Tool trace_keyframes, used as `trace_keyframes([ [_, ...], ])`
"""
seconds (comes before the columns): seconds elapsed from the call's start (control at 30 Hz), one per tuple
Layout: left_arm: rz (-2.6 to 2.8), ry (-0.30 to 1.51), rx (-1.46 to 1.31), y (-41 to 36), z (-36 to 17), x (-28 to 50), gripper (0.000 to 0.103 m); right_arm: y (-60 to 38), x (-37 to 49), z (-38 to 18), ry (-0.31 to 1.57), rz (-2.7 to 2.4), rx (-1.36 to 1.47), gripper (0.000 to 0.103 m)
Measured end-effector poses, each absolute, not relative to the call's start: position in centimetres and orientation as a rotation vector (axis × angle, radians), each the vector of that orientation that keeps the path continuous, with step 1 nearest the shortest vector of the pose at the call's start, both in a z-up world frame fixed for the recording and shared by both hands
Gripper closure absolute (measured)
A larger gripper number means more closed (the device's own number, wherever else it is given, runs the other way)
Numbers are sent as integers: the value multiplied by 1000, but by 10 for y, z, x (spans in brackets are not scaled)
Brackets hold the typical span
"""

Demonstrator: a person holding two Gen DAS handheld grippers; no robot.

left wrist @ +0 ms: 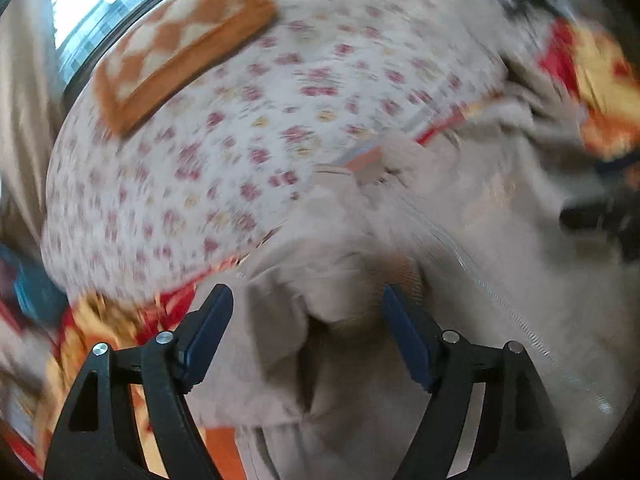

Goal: Fold large clothes
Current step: 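Fold the held sleeve across the jacket body with the left gripper while the right gripper grasps the other cuff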

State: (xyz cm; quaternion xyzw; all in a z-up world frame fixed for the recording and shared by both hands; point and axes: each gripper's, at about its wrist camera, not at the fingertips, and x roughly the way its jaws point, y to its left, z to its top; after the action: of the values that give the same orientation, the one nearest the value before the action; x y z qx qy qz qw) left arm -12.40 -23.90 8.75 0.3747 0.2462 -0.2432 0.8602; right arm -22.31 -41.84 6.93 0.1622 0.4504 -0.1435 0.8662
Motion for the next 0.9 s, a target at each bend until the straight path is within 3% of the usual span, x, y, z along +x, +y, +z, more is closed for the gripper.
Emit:
trace_keyframes([
  [0.23, -533, 539, 1006, -276, 37, -96, 24, -426, -228, 68, 951, -304, 366, 2],
  [0.27, -545, 559, 1008, -278, 32, -90, 29, -427, -227, 68, 951, -303, 367, 2],
  [0.3, -568, 585, 1000, -279, 29, -87, 42, -428, -227, 68, 951, -304, 370, 2],
  [0.37, -601, 635, 948, -282, 29, -82, 50, -430, -228, 67, 950, -303, 376, 2],
  [0.4, -605, 656, 910, -282, 33, -80, 69, -431, -228, 67, 948, -301, 380, 2],
  [0.43, -610, 680, 860, -281, 40, -77, 79, -432, -229, 67, 946, -301, 384, 2],
  [0.5, -632, 746, 745, -279, 54, -72, 84, -434, -231, 67, 941, -301, 394, 2],
  [0.8, -973, 908, 206, -322, 121, -99, 85, -466, -249, 77, 886, -374, 456, 2],
  [0.83, -1001, 926, 164, -330, 122, -102, 83, -469, -251, 77, 884, -389, 458, 2],
  [0.87, -1011, 955, 132, -338, 119, -104, 72, -472, -252, 77, 886, -401, 462, 2],
  [0.9, -1002, 986, 115, -344, 114, -105, 68, -475, -255, 77, 887, -410, 467, 2],
])
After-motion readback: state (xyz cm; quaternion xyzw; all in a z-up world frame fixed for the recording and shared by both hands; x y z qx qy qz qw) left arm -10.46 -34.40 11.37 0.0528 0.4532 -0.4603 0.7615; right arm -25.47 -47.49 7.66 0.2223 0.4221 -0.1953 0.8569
